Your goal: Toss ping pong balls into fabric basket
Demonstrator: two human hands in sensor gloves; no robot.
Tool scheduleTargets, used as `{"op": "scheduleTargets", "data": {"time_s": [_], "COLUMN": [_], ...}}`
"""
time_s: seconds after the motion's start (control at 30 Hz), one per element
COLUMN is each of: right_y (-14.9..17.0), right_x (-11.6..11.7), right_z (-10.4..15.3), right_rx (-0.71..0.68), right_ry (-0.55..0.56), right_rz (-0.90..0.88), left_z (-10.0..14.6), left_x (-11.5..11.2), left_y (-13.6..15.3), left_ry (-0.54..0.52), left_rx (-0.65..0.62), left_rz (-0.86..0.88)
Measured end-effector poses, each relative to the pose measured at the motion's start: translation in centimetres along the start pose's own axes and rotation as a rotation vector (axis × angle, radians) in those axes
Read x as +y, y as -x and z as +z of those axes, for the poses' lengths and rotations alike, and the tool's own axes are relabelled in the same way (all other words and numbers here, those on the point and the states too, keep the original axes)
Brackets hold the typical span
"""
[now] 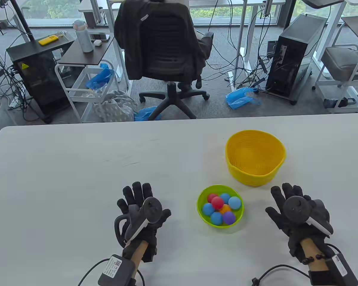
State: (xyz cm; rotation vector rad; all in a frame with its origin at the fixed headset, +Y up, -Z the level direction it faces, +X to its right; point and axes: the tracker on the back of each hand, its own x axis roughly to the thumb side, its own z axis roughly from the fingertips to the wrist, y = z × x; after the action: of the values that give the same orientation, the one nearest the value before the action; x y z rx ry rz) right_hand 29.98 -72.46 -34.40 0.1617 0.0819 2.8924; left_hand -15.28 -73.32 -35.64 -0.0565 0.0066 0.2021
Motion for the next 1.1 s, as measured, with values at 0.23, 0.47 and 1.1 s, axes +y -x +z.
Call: {"op": "scheduleTargets", "data": {"time_s": [0.23, 0.47, 1.1], "right_y": [0.2, -0.9, -13.8], "right_x": [-0.3, -1.1, -3.6], "right_z": [0.1, 0.5, -3.9], "right_rx": [0.002, -0.059, -0.386], "right_ry": [0.043, 0.145, 0.024], "right_rz": [-0.013, -0.066, -0.149], "left_z": [0.3, 0.4, 0.5], "left_x": [0.0, 0.0, 0.2], "left_y": [-0.4, -0.3, -0.4], "left_ry": [-0.007, -0.014, -0.033], "left_rx": [-0.010, -0.008, -0.006], "left_rz": [-0.019, -0.016, -0.032]}}
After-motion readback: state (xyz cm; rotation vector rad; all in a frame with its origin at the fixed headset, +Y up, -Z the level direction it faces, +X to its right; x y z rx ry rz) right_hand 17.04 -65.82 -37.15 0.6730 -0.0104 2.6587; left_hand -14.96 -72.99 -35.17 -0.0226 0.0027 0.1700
